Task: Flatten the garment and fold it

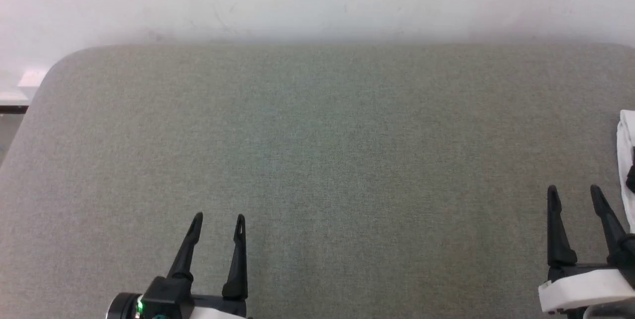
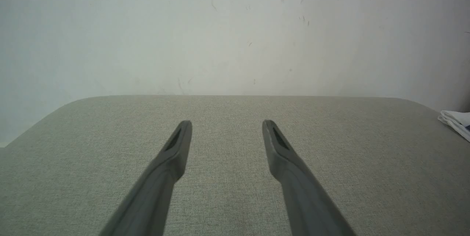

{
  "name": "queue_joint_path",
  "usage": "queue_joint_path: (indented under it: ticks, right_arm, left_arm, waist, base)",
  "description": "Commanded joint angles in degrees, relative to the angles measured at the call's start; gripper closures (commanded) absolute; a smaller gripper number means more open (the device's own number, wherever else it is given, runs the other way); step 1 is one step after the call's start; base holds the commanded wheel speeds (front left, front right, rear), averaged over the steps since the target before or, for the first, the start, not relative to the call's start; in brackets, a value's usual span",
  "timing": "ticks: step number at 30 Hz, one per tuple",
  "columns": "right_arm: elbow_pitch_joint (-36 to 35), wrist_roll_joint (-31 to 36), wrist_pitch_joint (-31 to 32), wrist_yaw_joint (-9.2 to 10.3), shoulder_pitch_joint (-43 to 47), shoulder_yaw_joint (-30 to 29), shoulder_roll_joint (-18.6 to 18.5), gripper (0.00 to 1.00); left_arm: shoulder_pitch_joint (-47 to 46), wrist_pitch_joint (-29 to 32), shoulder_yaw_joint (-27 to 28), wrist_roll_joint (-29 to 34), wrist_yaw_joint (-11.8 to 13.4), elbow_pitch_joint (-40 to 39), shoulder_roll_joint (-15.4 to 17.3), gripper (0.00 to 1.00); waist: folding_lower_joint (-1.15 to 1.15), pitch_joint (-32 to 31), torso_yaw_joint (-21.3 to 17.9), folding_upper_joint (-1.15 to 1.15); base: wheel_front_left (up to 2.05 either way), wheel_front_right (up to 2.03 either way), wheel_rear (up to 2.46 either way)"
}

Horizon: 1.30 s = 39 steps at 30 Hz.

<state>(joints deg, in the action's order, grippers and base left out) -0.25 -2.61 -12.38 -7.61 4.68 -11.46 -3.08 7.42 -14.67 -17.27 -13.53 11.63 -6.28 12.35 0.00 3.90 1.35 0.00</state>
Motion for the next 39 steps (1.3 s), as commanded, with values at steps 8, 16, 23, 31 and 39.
queue_joint_path:
  ticks: [8,16,23,31,39]
  right_arm:
    - [2.0,-0.2,-1.2,0.12,1.1,1.1,0.2,0.0]
    - [2.8,-0.4,-1.2,0.0,0.4,1.4,0.0,1.0]
    - [2.8,-0.4,-1.1,-0.01,0.4,1.3,0.0,1.0]
    - [2.7,-0.2,-0.2,0.0,0.0,2.0,0.0,1.0]
    - [2.5,0.0,0.6,0.01,-0.3,2.6,0.0,1.0]
  left_arm:
    - [1.3,-0.3,1.4,1.3,-1.3,0.3,-1.9,0.0]
    - [0.7,0.0,2.9,2.1,-1.5,0.2,-3.0,1.0]
    - [0.6,0.2,2.8,2.2,-1.6,0.3,-3.1,1.0]
    - [0.1,1.1,3.8,2.9,-2.2,0.7,-3.5,1.0]
    - [-0.4,2.0,4.7,3.7,-2.9,1.1,-3.9,1.0]
  waist:
    - [0.0,-0.6,-0.8,0.0]
    - [0.0,-0.2,-0.7,0.0]
    - [0.01,-0.3,-0.7,0.0]
    - [0.01,-0.5,-0.7,0.0]
    - [0.01,-0.7,-0.8,0.0]
  base:
    - [0.0,0.0,0.0]
    - [0.0,0.0,0.0]
    - [0.0,0.0,0.0]
    - [0.0,0.0,0.0]
    - [0.0,0.0,0.0]
